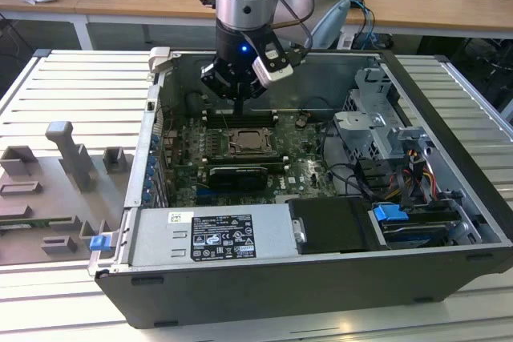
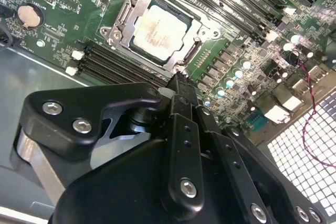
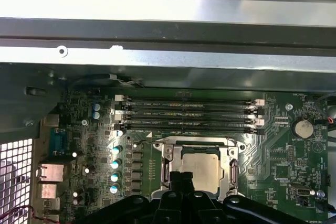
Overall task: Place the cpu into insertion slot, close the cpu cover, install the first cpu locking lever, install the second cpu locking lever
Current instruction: 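Install the first cpu locking lever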
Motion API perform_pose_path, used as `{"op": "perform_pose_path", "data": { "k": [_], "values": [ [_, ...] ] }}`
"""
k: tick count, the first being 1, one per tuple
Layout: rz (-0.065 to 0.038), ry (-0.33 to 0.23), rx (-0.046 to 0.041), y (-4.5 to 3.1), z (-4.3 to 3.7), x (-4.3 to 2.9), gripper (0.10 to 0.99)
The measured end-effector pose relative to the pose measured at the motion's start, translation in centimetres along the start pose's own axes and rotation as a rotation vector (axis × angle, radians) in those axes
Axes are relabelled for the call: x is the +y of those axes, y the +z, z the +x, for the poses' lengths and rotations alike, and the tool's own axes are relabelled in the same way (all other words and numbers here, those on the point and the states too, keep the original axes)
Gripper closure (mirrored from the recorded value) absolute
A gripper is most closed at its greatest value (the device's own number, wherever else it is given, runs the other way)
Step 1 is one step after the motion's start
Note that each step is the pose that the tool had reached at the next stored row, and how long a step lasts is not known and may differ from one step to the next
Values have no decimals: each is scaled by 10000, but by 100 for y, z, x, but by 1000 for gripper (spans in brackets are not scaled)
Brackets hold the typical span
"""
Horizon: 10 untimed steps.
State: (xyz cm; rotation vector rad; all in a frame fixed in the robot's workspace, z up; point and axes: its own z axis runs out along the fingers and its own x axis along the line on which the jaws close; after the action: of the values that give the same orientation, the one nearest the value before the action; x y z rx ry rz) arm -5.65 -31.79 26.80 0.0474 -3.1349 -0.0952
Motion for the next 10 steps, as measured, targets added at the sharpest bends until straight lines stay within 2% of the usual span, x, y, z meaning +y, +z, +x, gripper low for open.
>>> {"op": "perform_pose_path", "data": {
  "k": [7, 10],
  "values": [
    [1, -70, 4, 0, 9, 0, 980],
    [0, -116, 6, 1, 40, 0, 980]
  ]
}}
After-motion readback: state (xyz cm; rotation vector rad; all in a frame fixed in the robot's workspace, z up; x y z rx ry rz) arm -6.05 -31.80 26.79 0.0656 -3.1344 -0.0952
